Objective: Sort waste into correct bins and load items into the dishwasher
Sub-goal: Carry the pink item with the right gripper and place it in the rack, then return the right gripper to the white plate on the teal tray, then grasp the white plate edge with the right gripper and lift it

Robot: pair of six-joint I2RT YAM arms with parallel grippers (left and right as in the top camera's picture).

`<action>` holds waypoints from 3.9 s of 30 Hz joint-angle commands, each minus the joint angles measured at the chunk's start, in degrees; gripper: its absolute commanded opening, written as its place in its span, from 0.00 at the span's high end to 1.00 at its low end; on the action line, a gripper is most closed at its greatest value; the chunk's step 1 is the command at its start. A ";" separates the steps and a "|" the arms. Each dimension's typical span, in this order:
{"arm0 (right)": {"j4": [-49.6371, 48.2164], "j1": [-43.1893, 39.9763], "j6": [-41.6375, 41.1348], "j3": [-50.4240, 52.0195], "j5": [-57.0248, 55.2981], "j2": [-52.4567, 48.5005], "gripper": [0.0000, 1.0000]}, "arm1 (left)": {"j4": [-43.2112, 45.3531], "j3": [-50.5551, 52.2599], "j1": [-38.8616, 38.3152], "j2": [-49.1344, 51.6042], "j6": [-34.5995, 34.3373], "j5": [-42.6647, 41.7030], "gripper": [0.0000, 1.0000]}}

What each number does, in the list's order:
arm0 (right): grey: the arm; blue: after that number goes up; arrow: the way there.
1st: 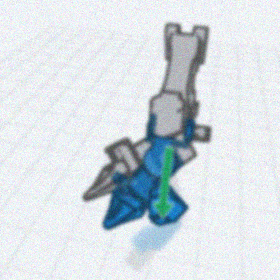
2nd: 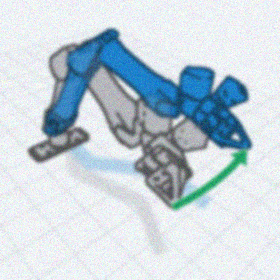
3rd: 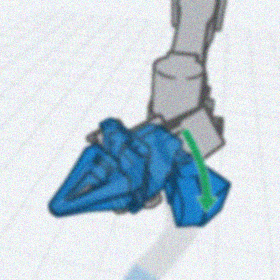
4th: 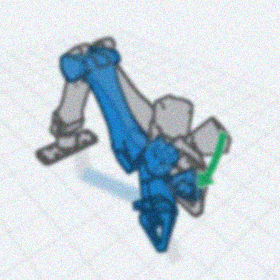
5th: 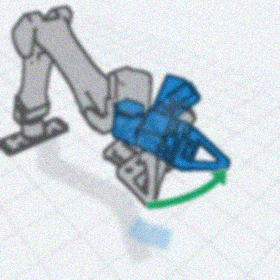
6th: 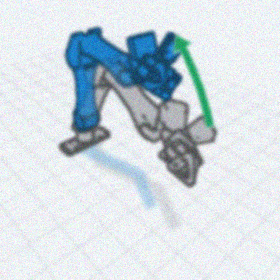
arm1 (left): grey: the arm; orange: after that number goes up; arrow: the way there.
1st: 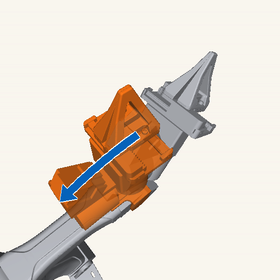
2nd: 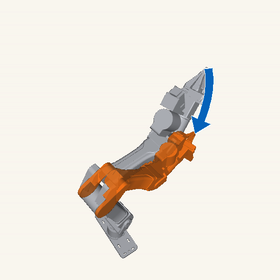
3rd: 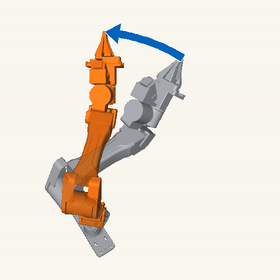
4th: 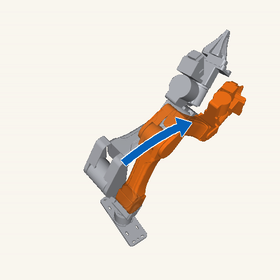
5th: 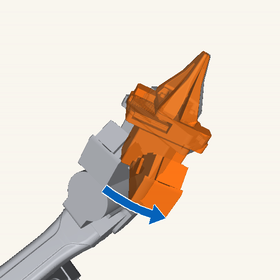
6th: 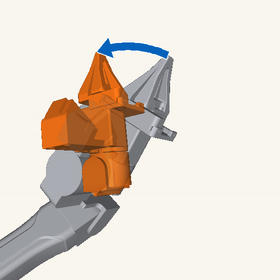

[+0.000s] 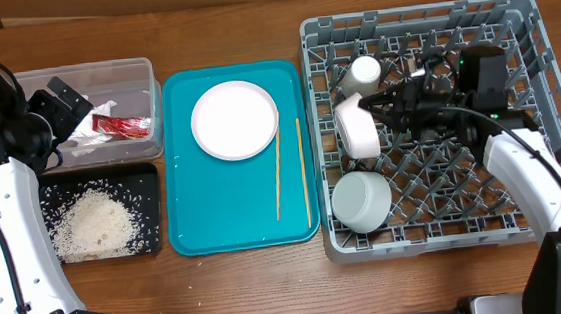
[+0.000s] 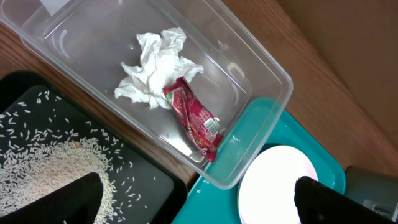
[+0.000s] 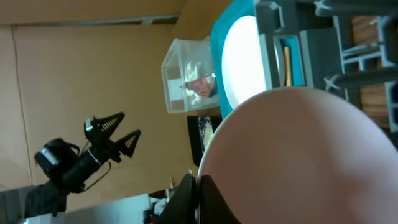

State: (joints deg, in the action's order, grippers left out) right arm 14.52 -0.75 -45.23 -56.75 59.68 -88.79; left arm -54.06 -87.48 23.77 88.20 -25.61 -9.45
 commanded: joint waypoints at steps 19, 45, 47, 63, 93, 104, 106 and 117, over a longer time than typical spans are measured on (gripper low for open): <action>5.55 -12.35 10.93 0.94 -7.85 0.09 0.56 | 0.11 -1.51 0.20 0.20 -0.79 -0.46 0.00; 26.99 22.75 30.88 -25.92 -51.28 -0.07 0.55 | 0.09 -1.51 0.22 0.20 -0.79 -0.46 0.00; 24.90 29.20 30.91 -25.90 -58.82 -1.46 0.54 | 0.09 -1.51 0.20 0.20 -0.79 -0.46 0.00; -3.72 48.70 35.80 -25.79 -70.31 -28.06 0.48 | 0.11 -1.51 0.20 0.20 -0.79 -0.46 0.00; 1.53 47.82 36.11 -28.02 -39.30 -33.66 0.49 | 0.09 -1.51 0.20 0.20 -0.79 -0.46 0.00; 6.25 41.03 36.37 -34.34 -53.09 -25.64 0.48 | 0.11 -1.51 0.20 0.20 -0.79 -0.46 0.00; 7.98 39.85 36.57 -34.34 -54.29 -26.10 0.47 | 0.11 -1.51 0.20 0.20 -0.79 -0.46 0.00; 9.64 37.38 36.57 -33.14 -54.71 -32.89 0.47 | 0.11 -1.51 0.20 0.20 -0.79 -0.46 0.00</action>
State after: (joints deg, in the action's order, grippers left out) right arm 24.67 36.38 -8.95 -90.43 5.85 -118.56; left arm -54.06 -87.48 23.77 88.20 -25.61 -9.45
